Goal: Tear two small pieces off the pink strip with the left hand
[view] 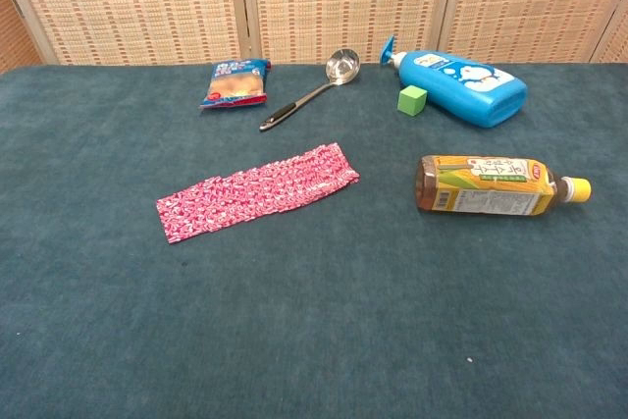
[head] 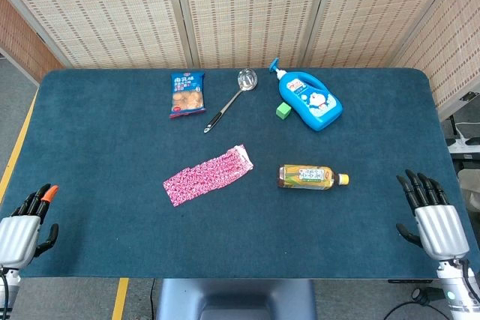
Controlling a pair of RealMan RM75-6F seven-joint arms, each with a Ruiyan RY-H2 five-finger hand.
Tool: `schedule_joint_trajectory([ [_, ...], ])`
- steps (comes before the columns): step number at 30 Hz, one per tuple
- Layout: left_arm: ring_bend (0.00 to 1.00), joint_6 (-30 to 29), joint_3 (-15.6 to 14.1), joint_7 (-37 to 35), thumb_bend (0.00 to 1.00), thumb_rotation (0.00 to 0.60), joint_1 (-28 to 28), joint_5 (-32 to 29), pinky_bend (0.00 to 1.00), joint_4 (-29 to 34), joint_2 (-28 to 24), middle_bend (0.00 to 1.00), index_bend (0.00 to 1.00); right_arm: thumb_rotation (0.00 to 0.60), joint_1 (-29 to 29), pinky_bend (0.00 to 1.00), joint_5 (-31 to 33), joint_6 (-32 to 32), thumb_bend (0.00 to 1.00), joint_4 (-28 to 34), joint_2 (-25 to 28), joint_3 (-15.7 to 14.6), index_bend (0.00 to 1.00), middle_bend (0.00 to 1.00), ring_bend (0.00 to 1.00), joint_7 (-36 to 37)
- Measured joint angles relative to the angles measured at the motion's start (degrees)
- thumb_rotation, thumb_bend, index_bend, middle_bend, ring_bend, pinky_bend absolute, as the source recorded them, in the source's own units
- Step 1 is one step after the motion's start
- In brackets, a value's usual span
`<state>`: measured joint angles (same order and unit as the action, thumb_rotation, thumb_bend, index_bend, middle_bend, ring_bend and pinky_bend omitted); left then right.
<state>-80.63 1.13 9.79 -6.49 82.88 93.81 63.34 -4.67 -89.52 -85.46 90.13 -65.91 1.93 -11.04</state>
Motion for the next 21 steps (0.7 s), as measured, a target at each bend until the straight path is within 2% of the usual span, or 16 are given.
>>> schedule_joint_trajectory([
  [6, 0.02, -0.46, -0.03, 0.42, 0.50, 0.600, 0.04, 0.32, 0.29, -0.40, 0.21, 0.00, 0.00, 0.600, -0.13, 0.11, 0.46, 1.11, 0.09, 0.31, -0.04, -0.39, 0.00, 0.00, 0.00, 0.80],
  [9, 0.11, -0.66, -0.03, 1.72, 0.50, 0.600, 0.09, 0.28, 0.29, -0.54, 0.60, 0.04, 0.00, 0.600, -0.06, 0.11, -0.08, 0.88, 0.09, 0.49, -0.10, -0.61, 0.00, 0.00, 0.00, 1.76],
  [10, 0.18, -0.75, -0.03, 2.42, 0.53, 0.600, 0.08, 0.32, 0.30, -0.73, 0.91, 0.10, 0.00, 0.600, -0.04, 0.11, -0.48, 0.72, 0.09, 0.49, -0.13, -0.70, 0.00, 0.00, 0.00, 2.16],
  [13, 0.45, -0.73, -0.02, 3.94, 0.65, 0.600, -0.26, 0.80, 0.42, -1.38, 1.99, 0.39, 0.00, 0.600, 0.05, 0.11, -1.98, -0.23, 0.09, 0.00, -0.36, -1.00, 0.00, 0.00, 0.00, 3.56],
  [18, 0.67, -0.09, 0.01, 4.51, 0.76, 0.600, -1.02, 1.41, 0.58, -2.02, 3.09, 0.64, 0.00, 0.600, 0.20, 0.11, -2.13, -0.55, 0.09, -0.42, -0.51, -1.12, 0.00, 0.00, 0.00, 4.07],
  [21, 0.70, 1.94, -0.06, 5.14, 0.81, 0.600, -2.18, 1.48, 0.60, -1.81, 3.62, 0.68, 0.00, 0.600, 0.30, 0.11, -1.08, 0.03, 0.09, 0.21, -0.17, -1.11, 0.00, 0.00, 0.00, 4.03],
])
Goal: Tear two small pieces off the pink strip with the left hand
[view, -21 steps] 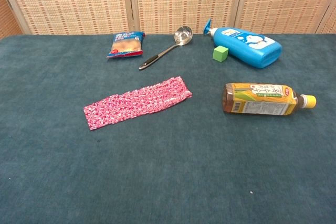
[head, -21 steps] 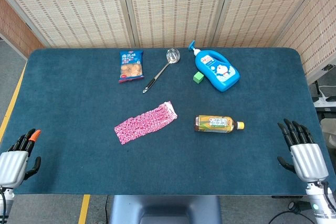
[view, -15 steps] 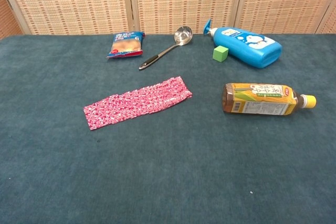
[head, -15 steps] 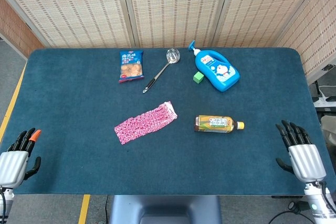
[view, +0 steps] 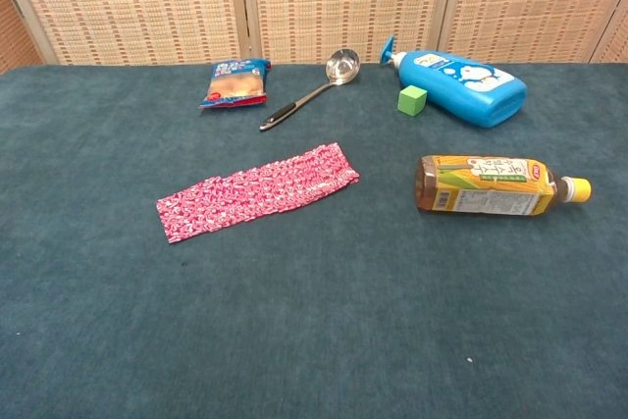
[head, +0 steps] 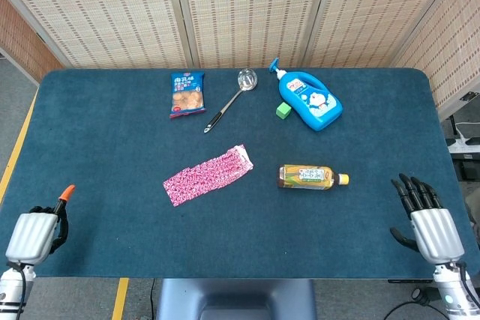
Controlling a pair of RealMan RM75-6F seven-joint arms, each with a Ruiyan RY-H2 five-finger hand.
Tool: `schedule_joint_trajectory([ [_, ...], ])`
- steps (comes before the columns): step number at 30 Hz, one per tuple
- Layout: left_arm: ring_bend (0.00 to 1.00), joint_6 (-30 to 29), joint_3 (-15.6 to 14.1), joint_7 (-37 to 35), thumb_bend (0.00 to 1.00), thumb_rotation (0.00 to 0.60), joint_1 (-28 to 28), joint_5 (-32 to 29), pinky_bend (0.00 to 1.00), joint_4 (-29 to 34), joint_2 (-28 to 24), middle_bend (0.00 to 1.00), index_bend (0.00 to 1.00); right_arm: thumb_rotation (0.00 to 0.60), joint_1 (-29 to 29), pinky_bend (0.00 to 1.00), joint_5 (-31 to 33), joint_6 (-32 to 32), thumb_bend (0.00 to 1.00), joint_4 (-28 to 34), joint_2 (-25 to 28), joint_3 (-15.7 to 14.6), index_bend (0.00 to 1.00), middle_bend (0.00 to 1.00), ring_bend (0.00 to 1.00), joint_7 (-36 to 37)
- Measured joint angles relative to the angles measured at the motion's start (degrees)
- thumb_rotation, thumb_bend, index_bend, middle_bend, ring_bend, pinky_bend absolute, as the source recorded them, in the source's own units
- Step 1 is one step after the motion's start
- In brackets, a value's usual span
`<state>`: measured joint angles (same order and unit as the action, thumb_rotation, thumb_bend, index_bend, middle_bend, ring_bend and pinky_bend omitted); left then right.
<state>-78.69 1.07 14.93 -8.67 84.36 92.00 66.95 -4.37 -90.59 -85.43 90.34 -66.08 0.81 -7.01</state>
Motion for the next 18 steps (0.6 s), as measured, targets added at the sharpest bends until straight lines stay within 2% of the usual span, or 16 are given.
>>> schedule_joint_trajectory([
  [3, 0.70, 5.13, 0.42, 2.50, 0.81, 0.600, -2.81, -0.98, 0.60, 1.20, 0.56, 0.68, 0.00, 0.600, 0.11, 0.11, 0.21, 0.44, 0.09, 1.53, 1.12, -0.27, 0.00, 0.00, 0.00, 0.62],
  [10, 0.71, 18.44, 1.74, 14.42, 0.81, 0.600, -11.58, -6.31, 0.60, 4.73, 2.66, 0.69, 0.00, 0.600, -0.15, 0.11, 0.52, 1.63, 0.09, 2.20, 2.04, -0.38, 0.00, 0.00, 0.00, 1.98],
  [18, 0.71, 27.11, 3.20, 20.83, 0.82, 0.600, -18.86, -17.20, 0.60, 4.62, 6.69, 0.69, 0.00, 0.600, -0.30, 0.11, 0.21, 2.11, 0.09, 2.46, 2.44, -0.72, 0.00, 0.00, 0.00, 2.67],
])
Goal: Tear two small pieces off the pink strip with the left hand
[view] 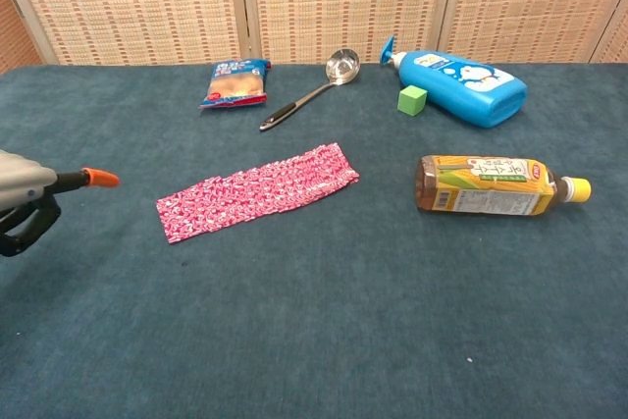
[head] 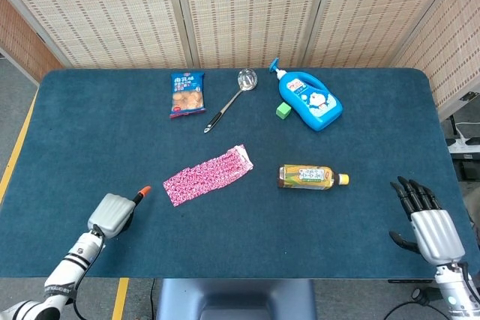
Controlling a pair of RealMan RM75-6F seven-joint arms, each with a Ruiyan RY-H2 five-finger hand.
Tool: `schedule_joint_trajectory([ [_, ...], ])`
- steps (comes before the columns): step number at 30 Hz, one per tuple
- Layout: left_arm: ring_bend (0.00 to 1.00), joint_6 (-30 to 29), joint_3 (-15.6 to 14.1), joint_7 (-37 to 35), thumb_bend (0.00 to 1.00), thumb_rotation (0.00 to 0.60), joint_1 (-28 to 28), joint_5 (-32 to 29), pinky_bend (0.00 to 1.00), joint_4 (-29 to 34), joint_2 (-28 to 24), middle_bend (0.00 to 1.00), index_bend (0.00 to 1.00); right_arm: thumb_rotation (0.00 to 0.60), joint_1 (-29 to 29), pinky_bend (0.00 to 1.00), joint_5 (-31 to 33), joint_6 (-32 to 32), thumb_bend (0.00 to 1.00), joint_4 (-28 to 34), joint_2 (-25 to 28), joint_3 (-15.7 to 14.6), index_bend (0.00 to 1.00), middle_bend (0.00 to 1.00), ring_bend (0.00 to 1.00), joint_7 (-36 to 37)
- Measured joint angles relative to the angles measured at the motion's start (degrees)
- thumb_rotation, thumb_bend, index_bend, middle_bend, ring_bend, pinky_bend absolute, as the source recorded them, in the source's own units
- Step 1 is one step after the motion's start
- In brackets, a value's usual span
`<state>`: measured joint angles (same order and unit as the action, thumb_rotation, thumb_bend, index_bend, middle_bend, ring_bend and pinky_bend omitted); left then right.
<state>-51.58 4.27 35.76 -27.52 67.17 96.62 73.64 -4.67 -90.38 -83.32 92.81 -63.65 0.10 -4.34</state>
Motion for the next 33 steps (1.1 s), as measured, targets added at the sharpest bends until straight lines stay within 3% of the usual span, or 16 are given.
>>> schedule_joint_trajectory([
  [5, 0.71, 2.52, -0.08, 3.42, 0.82, 0.600, -3.84, -4.74, 0.60, -1.50, 4.30, 0.69, 0.00, 0.600, -0.18, 0.11, 0.04, 0.27, 0.09, -0.17, 0.05, 0.07, 0.00, 0.00, 0.00, 0.90],
  [13, 0.71, 1.72, -0.30, 4.16, 0.82, 0.600, -7.07, -6.57, 0.61, -2.00, 8.71, 0.69, 0.00, 0.600, -0.46, 0.11, 0.45, 1.05, 0.09, 0.04, 0.36, 0.10, 0.00, 0.00, 0.00, 1.31],
  [33, 0.71, -0.91, -2.55, 7.22, 0.82, 0.600, -10.89, -15.00, 0.61, -6.31, 12.62, 0.69, 0.00, 0.600, -0.54, 0.11, -0.65, 0.90, 0.09, -0.25, 0.55, -0.37, 0.00, 0.00, 0.00, 2.70],
])
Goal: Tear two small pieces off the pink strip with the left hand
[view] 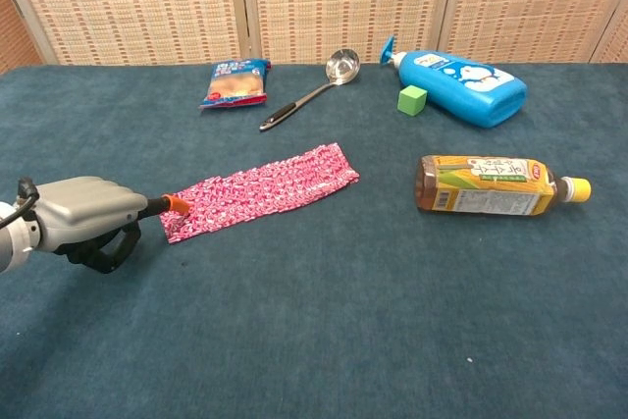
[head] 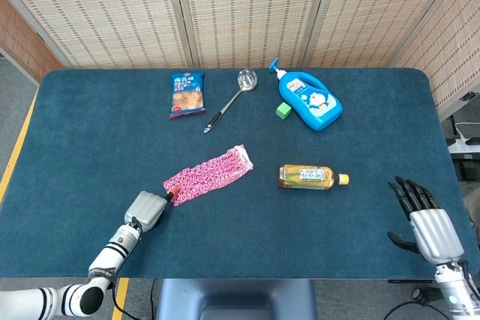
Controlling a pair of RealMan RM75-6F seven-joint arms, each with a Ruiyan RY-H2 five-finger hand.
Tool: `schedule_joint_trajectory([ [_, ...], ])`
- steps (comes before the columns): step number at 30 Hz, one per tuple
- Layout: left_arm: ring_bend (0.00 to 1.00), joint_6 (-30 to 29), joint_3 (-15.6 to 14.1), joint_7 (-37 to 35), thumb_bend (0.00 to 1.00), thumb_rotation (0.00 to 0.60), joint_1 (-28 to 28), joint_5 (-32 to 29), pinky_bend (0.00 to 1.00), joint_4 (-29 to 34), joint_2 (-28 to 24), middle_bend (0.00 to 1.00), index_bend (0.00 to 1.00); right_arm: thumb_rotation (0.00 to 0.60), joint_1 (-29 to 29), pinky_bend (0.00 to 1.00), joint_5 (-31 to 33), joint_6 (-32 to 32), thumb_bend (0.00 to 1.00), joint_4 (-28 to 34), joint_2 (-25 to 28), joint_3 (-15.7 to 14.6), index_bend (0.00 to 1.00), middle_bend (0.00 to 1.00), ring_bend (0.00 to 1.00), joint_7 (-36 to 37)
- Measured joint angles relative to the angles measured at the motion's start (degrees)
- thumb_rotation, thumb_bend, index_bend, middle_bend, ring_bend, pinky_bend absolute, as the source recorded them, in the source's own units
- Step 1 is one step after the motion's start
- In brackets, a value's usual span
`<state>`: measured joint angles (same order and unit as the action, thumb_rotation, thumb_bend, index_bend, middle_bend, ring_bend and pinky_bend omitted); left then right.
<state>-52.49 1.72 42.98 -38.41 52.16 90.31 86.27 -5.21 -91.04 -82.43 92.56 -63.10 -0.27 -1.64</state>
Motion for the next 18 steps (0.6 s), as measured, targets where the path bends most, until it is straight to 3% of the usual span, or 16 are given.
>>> schedule_joint_trajectory([
  [11, 0.71, -0.39, -1.85, -0.29, 0.82, 0.600, -0.36, -2.32, 0.61, -0.67, -0.74, 0.69, 0.00, 0.600, -0.28, 0.11, 0.46, 1.03, 0.09, 0.12, -0.16, -0.19, 0.00, 0.00, 0.00, -0.48],
  [18, 0.71, -0.48, -2.98, 0.45, 0.82, 0.600, -0.80, -4.52, 0.62, -0.85, -0.93, 0.69, 0.18, 0.600, -0.32, 0.11, 0.43, 1.20, 0.09, 0.21, 0.02, -0.32, 0.00, 0.00, 0.00, -0.19],
])
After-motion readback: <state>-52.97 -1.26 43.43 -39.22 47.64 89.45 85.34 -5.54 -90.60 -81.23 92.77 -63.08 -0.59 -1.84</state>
